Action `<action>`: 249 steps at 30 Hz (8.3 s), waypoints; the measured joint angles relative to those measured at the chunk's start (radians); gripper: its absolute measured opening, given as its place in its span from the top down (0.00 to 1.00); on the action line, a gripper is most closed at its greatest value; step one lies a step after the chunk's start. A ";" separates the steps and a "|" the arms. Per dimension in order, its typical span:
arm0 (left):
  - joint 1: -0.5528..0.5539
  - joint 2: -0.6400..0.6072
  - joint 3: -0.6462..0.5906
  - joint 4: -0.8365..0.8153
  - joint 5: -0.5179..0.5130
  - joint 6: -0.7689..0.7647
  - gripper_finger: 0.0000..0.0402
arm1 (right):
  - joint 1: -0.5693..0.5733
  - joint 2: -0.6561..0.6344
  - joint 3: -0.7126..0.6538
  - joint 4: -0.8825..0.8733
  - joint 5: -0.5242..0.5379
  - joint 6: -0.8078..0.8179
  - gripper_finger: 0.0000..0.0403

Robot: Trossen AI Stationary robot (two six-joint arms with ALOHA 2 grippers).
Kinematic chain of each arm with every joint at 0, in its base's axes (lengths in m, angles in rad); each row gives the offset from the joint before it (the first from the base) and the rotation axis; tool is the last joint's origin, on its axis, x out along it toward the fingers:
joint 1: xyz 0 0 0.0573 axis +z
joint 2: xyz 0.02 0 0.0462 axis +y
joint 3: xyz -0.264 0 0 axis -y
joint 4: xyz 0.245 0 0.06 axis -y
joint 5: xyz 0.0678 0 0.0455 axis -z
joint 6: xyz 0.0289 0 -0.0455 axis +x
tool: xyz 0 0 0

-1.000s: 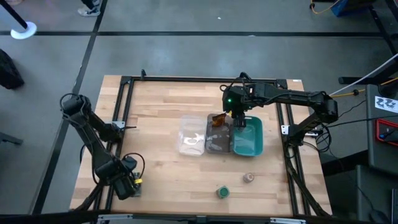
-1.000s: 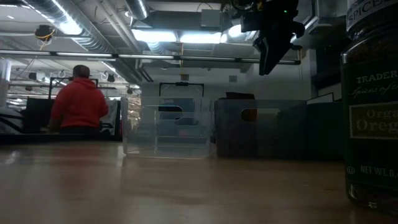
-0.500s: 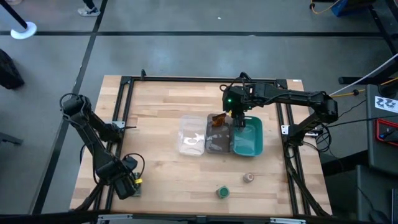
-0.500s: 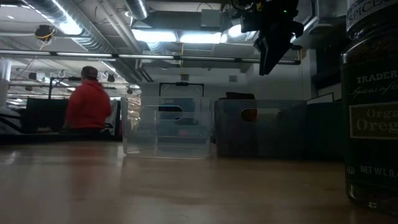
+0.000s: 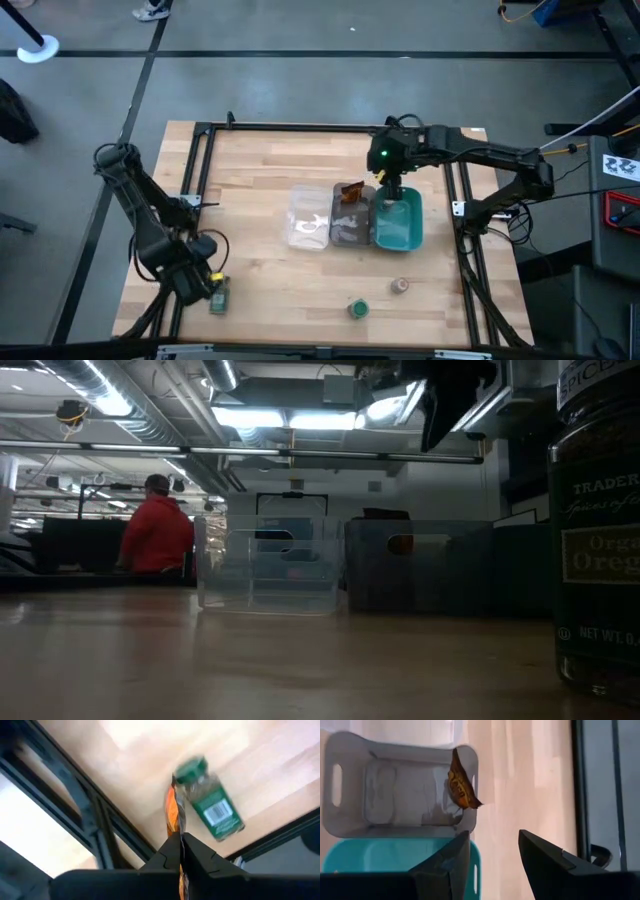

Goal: Sort spices by type
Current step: Put the orange seasoning pack into the black bin

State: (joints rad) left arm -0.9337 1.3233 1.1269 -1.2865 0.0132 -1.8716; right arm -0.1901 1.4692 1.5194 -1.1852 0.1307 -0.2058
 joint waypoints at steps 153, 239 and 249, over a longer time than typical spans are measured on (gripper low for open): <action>0.841 0.530 0.159 0.736 -0.216 1.927 0.99 | 0.000 -0.151 0.007 -0.123 -0.192 0.275 0.58; 0.872 0.014 0.156 0.801 -0.216 1.950 0.63 | 0.001 -0.013 0.007 0.061 -0.324 -0.059 0.98; 0.903 0.032 0.156 0.738 -0.216 1.950 0.63 | 0.003 0.047 -0.026 -0.016 -0.322 0.075 0.98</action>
State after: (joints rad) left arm -0.0311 1.3558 1.2827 -0.5483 -0.2028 0.0784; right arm -0.1875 1.5163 1.4937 -1.2014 -0.1913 -0.1309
